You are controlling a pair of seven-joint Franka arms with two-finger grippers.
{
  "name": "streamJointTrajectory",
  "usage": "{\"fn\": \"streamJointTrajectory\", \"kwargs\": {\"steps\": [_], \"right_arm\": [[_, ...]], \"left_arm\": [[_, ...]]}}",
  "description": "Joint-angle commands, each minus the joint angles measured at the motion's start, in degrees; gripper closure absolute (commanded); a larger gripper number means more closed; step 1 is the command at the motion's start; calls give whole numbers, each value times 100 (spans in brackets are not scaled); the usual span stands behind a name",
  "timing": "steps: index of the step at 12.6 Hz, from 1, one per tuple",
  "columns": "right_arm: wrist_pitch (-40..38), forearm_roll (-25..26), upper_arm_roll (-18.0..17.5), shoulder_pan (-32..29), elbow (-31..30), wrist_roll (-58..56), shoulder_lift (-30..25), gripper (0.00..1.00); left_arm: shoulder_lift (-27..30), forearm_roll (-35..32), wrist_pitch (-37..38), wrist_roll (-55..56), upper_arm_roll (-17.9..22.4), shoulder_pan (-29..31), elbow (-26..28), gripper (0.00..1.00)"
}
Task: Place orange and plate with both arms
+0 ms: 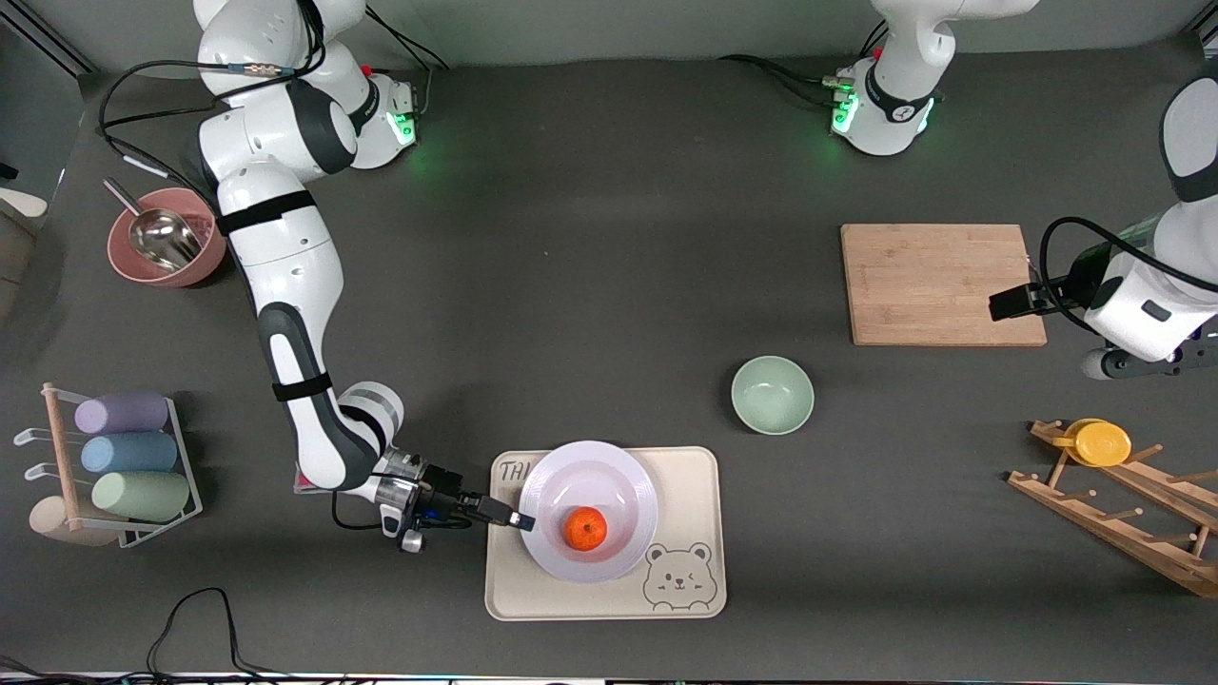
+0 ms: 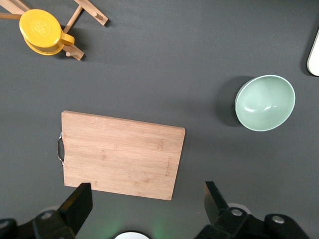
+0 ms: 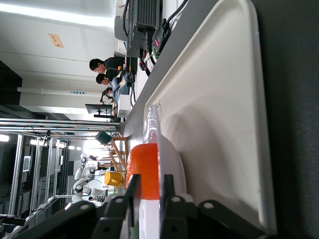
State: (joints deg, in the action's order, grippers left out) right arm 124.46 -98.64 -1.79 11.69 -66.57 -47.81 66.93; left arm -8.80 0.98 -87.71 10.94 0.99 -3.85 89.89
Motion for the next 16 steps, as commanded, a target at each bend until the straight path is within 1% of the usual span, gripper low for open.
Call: {"fn": "streamJointTrajectory", "kwargs": {"steps": [1, 3, 4, 6, 7, 8, 9, 10, 11, 12, 13, 14, 15, 16], "right_arm": [[166, 545, 47, 70, 109, 104, 67, 24], [175, 949, 56, 35, -48, 568, -205, 23], [175, 1300, 108, 0, -189, 893, -424, 22], [175, 2186, 336, -27, -540, 1613, -951, 21], [158, 2739, 389, -105, -811, 2087, -1310, 17], [114, 3493, 398, -176, -1119, 2570, -1740, 16], [-17, 4309, 399, -289, -1383, 3062, -2153, 14], [-444, 5083, 399, -404, -1533, 3606, -2558, 13], [-1006, 5700, 399, -500, -1544, 4038, -2919, 8], [-1533, 6298, 399, -588, -1570, 4286, -3288, 0], [-2078, 6843, 399, -668, -1657, 4419, -3718, 0], [-2466, 7319, 399, -747, -1771, 4447, -4131, 0], [-2757, 7759, 399, -817, -1964, 4447, -4553, 0], [-2917, 8311, 399, -861, -2244, 4438, -5044, 0]], "left_arm": [[27, 25, 96, 75, -28, 25, -33, 0], [27, 25, 96, 75, -28, 25, -33, 0], [27, 25, 105, 75, -28, 25, -33, 0], [45, 25, 105, 66, -28, 25, -33, 0], [54, 25, 105, 57, -28, 25, -33, 0], [54, 25, 105, 66, -28, 25, -42, 0], [54, 25, 114, 57, -28, 25, -33, 0], [54, 25, 114, 57, -28, 33, -33, 0], [45, 25, 149, 57, -28, 33, -33, 0], [45, 25, 166, 57, -28, 33, -33, 0], [54, 25, 175, 66, -28, 33, -33, 0], [54, 25, 184, 75, -28, 25, -33, 0], [54, 25, 193, 75, -28, 25, -33, 0], [54, 25, 193, 75, -28, 25, -33, 0]]}}
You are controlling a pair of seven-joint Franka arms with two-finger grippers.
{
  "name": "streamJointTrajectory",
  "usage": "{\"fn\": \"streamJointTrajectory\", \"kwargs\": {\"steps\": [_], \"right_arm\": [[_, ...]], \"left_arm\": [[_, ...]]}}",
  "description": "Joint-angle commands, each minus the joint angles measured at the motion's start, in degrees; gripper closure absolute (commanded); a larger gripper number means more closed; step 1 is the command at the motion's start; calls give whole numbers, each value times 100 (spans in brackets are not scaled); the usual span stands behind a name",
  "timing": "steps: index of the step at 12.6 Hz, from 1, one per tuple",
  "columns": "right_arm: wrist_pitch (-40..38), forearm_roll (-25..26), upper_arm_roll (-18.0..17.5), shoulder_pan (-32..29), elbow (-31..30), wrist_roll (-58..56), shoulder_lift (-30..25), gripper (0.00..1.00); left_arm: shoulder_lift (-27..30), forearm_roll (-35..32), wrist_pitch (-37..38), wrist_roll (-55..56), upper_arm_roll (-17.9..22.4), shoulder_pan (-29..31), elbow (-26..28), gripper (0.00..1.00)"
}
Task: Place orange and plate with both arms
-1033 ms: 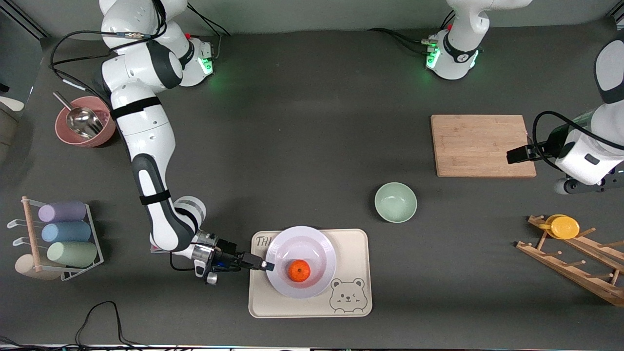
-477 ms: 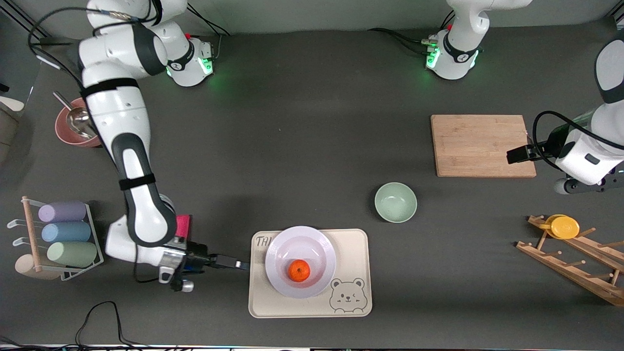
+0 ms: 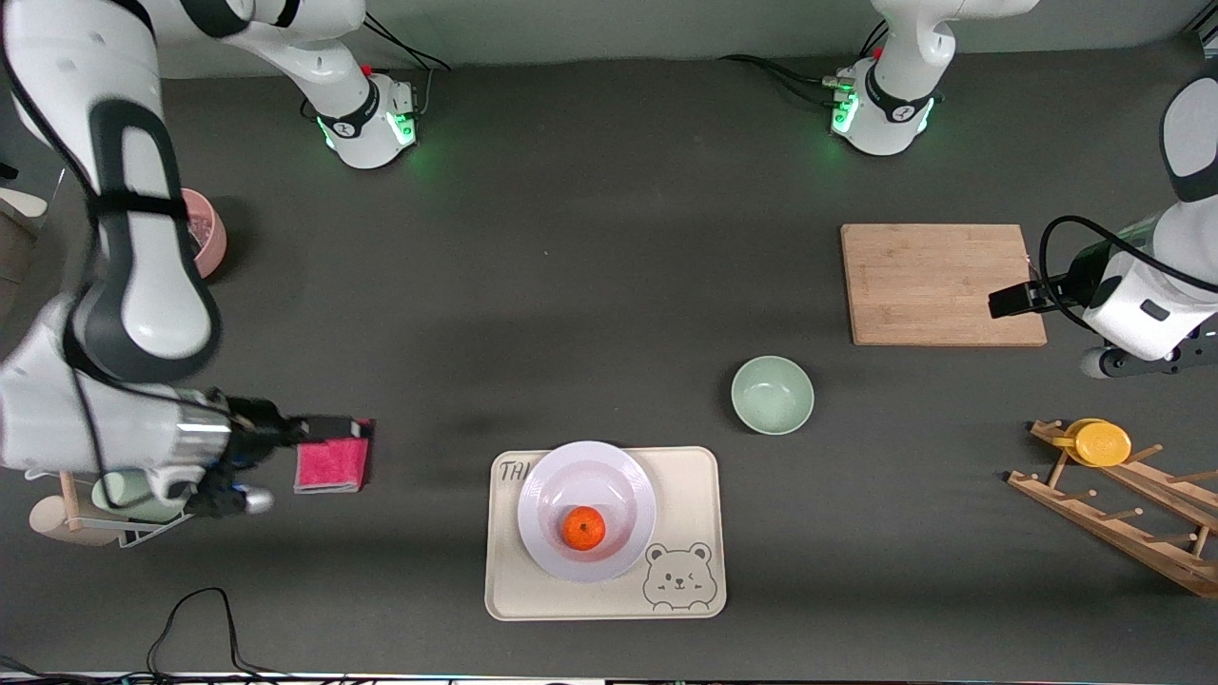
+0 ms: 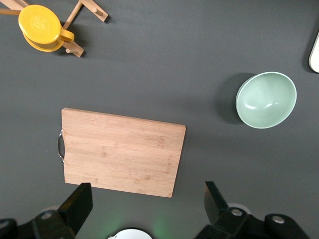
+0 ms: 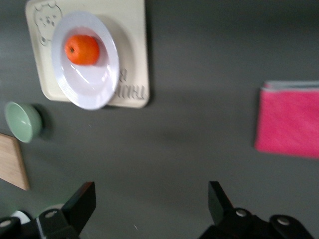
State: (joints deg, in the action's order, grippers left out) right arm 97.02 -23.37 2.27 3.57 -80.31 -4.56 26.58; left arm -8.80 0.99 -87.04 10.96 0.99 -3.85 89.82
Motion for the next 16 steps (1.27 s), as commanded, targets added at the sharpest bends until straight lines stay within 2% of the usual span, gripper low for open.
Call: {"fn": "streamJointTrajectory", "kwargs": {"steps": [1, 3, 5, 7, 11, 16], "right_arm": [[-227, 1269, -25, -102, -1159, 122, -1458, 0], [-437, 1938, -25, -190, -1460, 122, -2145, 0], [-605, 2450, -25, -217, -1452, 105, -2428, 0], [-658, 2504, 27, -217, -1461, 96, -2631, 0], [-526, 2504, 229, -217, -1251, -53, -2606, 0], [-596, 2496, 230, -182, -1171, -10, -2579, 0]], "left_arm": [[45, 24, 152, 65, -28, 24, -26, 0], [45, 24, 152, 73, -37, 7, -35, 0], [45, 24, 152, 73, -37, -19, -35, 0], [45, 24, 161, 73, -37, -11, -35, 0], [27, 15, 169, 64, -37, -19, -26, 0], [18, 24, 187, 56, -37, -11, -26, 0]]}}
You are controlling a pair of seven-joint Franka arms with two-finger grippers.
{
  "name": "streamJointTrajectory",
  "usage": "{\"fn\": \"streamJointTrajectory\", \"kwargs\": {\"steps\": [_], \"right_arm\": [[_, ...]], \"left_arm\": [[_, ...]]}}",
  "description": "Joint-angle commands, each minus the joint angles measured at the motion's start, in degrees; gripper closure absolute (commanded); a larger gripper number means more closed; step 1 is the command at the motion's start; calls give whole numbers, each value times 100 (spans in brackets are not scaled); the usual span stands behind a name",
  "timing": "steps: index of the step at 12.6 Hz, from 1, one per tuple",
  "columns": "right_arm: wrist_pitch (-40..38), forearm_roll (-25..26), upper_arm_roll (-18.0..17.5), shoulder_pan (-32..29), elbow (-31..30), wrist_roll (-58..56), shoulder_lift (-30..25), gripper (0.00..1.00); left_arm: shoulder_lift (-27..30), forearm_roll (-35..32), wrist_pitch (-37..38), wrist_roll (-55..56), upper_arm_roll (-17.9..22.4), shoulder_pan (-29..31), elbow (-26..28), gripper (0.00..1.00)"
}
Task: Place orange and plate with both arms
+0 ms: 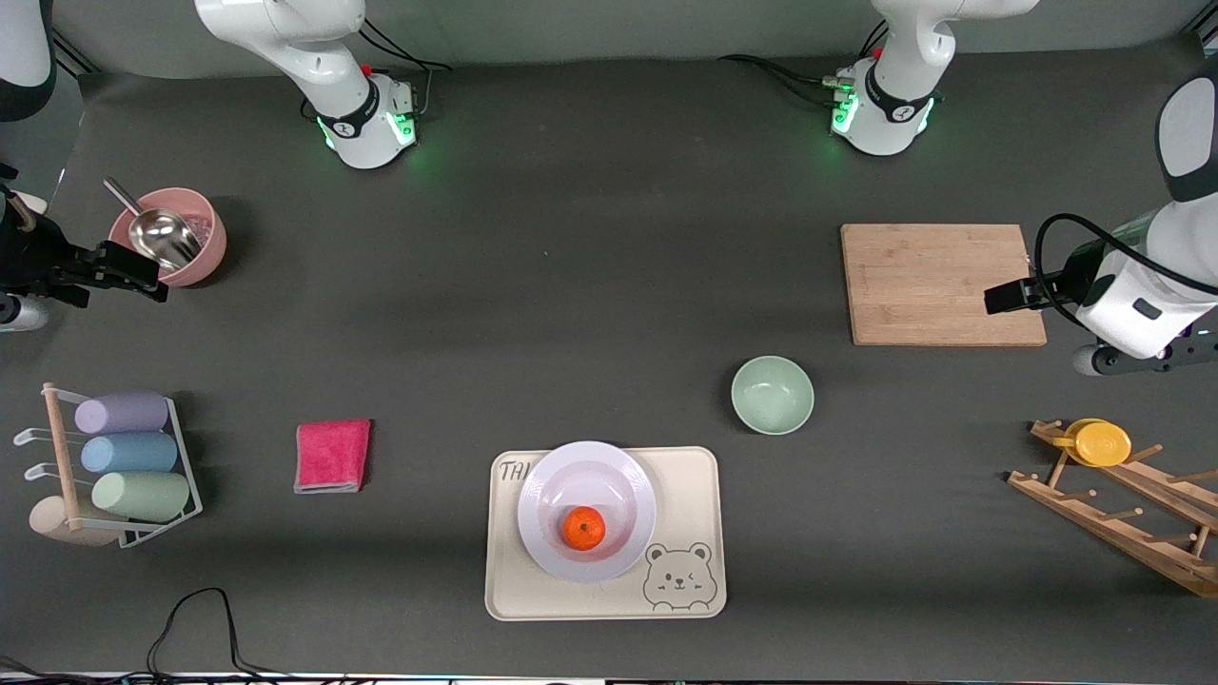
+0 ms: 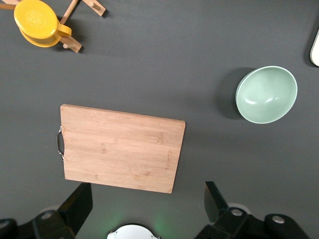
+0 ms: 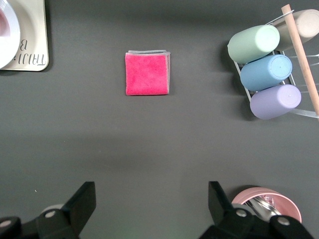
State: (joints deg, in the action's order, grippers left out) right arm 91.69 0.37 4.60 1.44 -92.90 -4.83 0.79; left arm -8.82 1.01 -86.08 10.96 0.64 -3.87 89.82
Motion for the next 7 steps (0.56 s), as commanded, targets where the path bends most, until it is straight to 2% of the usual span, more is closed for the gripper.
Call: {"fn": "streamJointTrajectory", "kwargs": {"steps": [1, 7], "right_arm": [[-63, 121, -3, 32, 79, 26, 0, 0], [-116, 121, -12, 50, 88, 43, 0, 0]], "left_arm": [[20, 22, 91, 64, -3, -26, -35, 0], [29, 31, 38, 73, -3, 36, -61, 0]]}}
